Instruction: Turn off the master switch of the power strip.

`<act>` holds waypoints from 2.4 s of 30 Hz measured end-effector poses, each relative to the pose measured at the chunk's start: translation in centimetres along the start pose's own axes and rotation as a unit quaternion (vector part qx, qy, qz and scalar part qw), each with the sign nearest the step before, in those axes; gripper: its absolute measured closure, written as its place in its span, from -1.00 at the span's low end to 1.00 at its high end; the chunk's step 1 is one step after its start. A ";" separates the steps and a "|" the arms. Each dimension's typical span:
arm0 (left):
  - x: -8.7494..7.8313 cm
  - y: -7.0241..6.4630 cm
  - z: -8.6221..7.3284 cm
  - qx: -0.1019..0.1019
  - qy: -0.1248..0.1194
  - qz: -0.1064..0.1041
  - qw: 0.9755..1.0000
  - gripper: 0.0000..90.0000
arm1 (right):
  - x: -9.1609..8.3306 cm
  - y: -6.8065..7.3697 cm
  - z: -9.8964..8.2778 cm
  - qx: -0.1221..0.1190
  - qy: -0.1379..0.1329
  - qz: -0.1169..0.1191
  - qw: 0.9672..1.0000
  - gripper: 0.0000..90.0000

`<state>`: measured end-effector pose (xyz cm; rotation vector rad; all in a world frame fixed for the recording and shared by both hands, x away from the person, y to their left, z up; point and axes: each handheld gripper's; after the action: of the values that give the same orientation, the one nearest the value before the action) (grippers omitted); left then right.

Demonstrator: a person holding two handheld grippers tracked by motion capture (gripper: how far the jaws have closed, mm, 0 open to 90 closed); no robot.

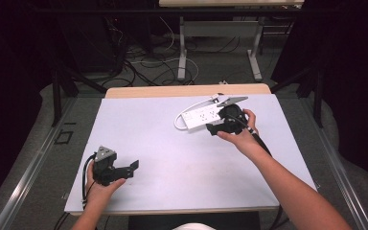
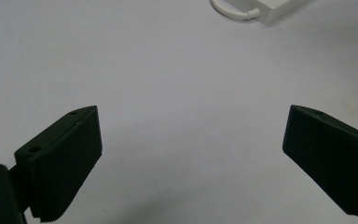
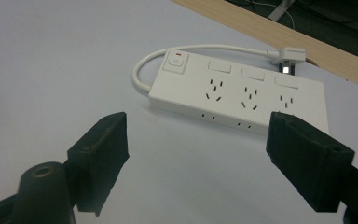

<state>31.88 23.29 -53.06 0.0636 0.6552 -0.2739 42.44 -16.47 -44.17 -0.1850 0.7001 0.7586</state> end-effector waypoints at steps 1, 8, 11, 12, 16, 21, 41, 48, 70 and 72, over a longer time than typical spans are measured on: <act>0.0 0.0 0.0 0.000 0.001 0.000 1.000 -0.90 | 0.1 0.0 0.1 0.000 0.003 0.001 1.000 -0.52; 0.0 0.0 0.0 -0.003 0.000 -0.001 1.000 -0.90 | 1.1 0.1 1.0 -0.010 -0.002 0.007 1.000 -0.44; 0.0 0.1 0.0 -0.002 0.004 -0.002 1.000 -0.90 | 1.4 0.1 1.3 -0.009 -0.003 0.010 1.000 -0.41; 0.0 0.1 0.0 -0.002 0.004 -0.002 1.000 -0.90 | 1.5 0.1 1.4 -0.011 -0.004 0.008 1.000 -0.39; 0.0 0.1 0.0 -0.002 0.004 -0.002 1.000 -0.90 | 1.8 0.1 1.7 -0.015 -0.002 0.008 1.000 -0.33; 0.0 0.1 0.0 -0.002 0.004 -0.002 1.000 -0.90 | 2.5 0.0 2.2 -0.021 -0.002 0.007 1.000 -0.30; 0.1 0.3 -0.1 -0.005 0.006 -0.002 1.000 -0.90 | 5.5 -0.7 3.9 -0.016 0.011 0.015 1.000 -0.17; 0.1 0.3 -0.1 -0.004 0.006 -0.002 1.000 -0.89 | 6.5 -1.1 4.2 -0.021 0.016 0.014 1.000 -0.15; 0.2 0.5 -0.2 -0.007 0.010 -0.005 1.000 -0.88 | 9.8 -2.9 4.0 0.049 -0.008 0.016 0.999 0.10; 0.2 0.5 -0.2 -0.008 0.010 -0.005 1.000 -0.88 | 10.1 -3.0 3.9 0.052 -0.008 0.018 0.998 0.15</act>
<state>32.04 23.77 -53.31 0.0470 0.6786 -0.2784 51.69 -11.31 -47.93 -0.0711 0.7287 0.7556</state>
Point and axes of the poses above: each handheld gripper's, and its own axes: x roughly forward along the jaws, z roughly out of its top, y roughly to its left, and after that the axes turned 12 degrees about z, right-handed
